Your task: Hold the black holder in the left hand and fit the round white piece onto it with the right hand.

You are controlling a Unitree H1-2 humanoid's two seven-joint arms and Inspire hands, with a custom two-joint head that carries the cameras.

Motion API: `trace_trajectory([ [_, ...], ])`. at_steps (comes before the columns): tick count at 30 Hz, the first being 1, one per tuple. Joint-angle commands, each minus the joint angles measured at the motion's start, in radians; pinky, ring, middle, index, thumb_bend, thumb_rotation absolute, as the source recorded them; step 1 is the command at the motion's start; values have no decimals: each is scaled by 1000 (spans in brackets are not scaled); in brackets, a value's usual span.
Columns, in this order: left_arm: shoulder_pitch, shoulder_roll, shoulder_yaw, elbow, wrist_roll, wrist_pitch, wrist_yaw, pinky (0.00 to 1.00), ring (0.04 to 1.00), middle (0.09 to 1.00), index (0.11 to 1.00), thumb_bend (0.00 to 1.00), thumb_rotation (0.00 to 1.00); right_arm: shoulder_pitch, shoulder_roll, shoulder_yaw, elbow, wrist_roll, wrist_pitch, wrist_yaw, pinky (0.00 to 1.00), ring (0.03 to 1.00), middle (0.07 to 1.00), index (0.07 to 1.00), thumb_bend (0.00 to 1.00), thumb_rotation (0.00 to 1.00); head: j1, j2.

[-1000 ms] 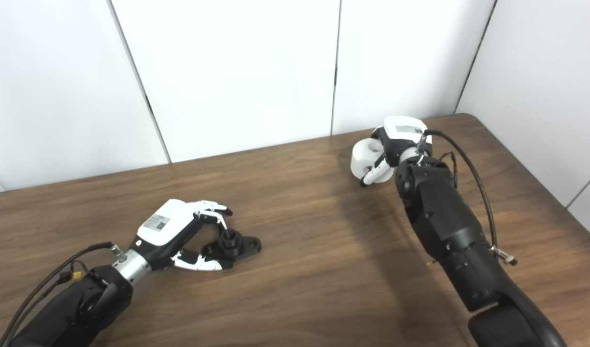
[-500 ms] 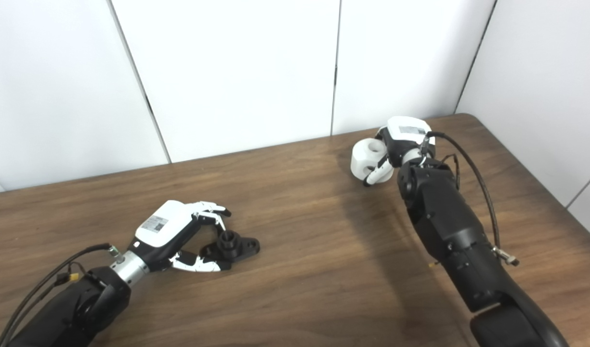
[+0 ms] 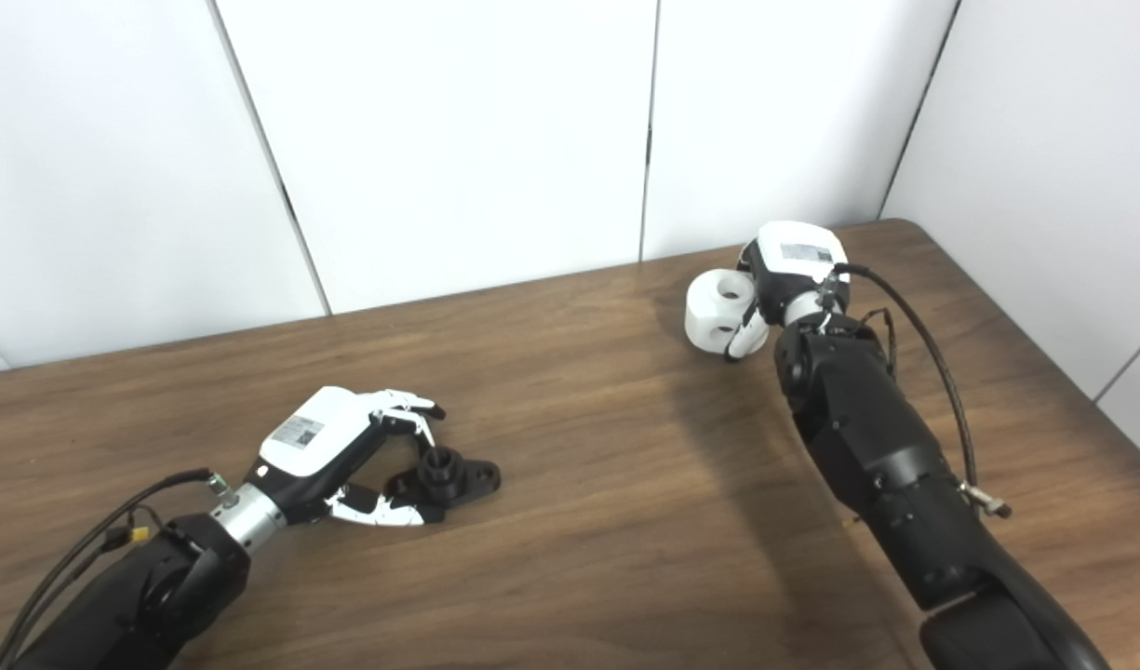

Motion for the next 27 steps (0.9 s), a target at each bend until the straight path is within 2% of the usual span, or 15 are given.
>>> trace_trajectory([
  [1, 61, 58, -21, 30, 45, 30, -95, 668, 805, 789, 487, 524, 56, -38, -35, -5, -30, 2, -4, -42, 812, 781, 741, 483, 516, 147, -1, 1],
  [7, 63, 55, -19, 29, 53, 28, -88, 668, 803, 787, 486, 524, 57, -28, -41, -11, -62, 35, -14, -40, 796, 779, 738, 482, 517, 147, 35, 14],
  [9, 62, 52, -21, 37, 54, 28, -86, 670, 806, 790, 486, 524, 57, -22, -37, -24, -100, 85, -25, -14, 780, 785, 738, 483, 517, 146, 66, 25],
  [11, 63, 49, -22, 38, 54, 34, -92, 680, 819, 802, 487, 525, 59, -18, -37, -26, -146, 127, -23, 24, 706, 772, 742, 484, 517, 146, 103, 33],
  [15, 62, 37, -28, 69, 66, 26, -61, 686, 826, 807, 487, 525, 60, -13, -42, -1, -243, 150, -21, 89, 662, 763, 748, 484, 517, 145, 178, 49],
  [22, 61, 19, -31, 79, 70, 65, -64, 729, 857, 827, 487, 525, 64, -23, -31, 43, -366, 170, -51, 157, 711, 781, 763, 484, 517, 146, 272, 72],
  [27, 51, 4, -37, 109, 81, 69, -42, 731, 859, 828, 487, 524, 68, -44, -14, 77, -434, 183, -71, 212, 744, 803, 758, 483, 517, 147, 337, 95],
])
